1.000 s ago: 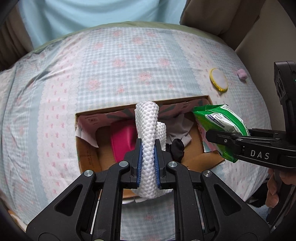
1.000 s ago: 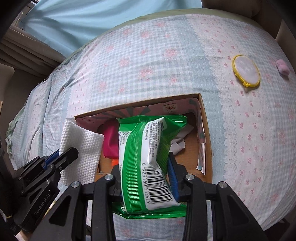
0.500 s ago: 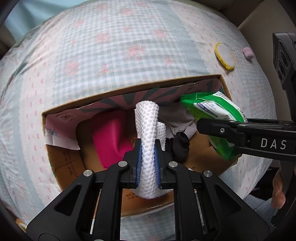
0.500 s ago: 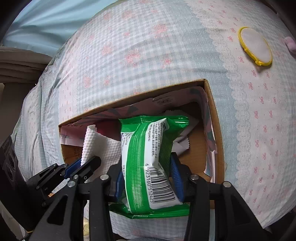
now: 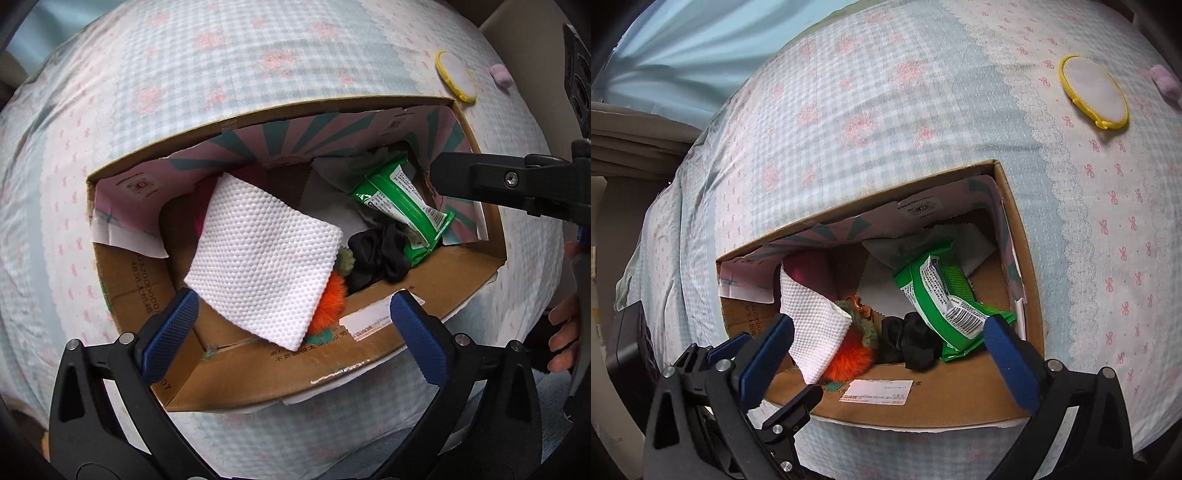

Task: Organize soft objects
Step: 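Open both tools to drop the cloth and wipes packet into the box, then move both tools back toward the yellow mesh pad and pink sponge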

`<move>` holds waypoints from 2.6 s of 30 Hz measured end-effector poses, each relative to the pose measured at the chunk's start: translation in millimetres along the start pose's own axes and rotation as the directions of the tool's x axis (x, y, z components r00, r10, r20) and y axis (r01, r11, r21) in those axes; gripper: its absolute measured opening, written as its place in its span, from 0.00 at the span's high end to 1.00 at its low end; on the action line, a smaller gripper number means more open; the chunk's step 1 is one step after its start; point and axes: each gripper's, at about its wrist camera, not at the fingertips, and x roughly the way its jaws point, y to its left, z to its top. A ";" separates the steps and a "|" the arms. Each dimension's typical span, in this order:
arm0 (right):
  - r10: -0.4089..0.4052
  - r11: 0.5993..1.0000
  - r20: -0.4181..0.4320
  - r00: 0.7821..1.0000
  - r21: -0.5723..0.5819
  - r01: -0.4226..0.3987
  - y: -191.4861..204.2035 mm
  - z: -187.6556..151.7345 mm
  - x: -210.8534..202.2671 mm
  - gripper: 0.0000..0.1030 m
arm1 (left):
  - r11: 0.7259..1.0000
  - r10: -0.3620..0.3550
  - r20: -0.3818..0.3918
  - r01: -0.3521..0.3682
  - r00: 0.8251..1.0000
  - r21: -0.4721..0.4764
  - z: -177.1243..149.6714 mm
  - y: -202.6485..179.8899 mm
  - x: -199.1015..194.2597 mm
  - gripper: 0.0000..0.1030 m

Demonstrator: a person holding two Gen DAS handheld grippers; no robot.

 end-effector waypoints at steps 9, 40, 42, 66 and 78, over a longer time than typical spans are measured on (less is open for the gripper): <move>-0.008 0.999 0.058 0.998 -0.037 0.010 6.3 -15.3 -24.8 0.01 | 0.999 0.043 0.070 -0.042 0.997 -0.024 -12.9 -2.1 -31.3 0.00; -0.130 0.930 0.654 0.745 -0.180 0.320 -42.1 -138.9 -309.2 0.01 | 0.978 0.200 0.606 -0.116 0.770 -0.175 -102.9 -121.8 -268.6 0.00; -0.128 0.938 0.660 0.740 -0.162 0.307 -59.8 -138.9 -318.1 0.01 | 0.975 0.212 0.618 -0.123 0.757 -0.183 -100.3 -136.3 -271.6 0.00; -0.183 0.940 0.611 0.770 -0.119 0.319 -289.0 9.8 -325.1 0.01 | 0.964 0.254 0.587 -0.157 0.768 -0.212 63.1 -320.4 -143.9 0.00; -0.186 0.931 0.569 0.801 -0.159 0.330 -375.4 122.5 -215.1 0.01 | 0.977 0.212 0.542 -0.186 0.813 -0.103 166.0 -346.5 33.3 0.00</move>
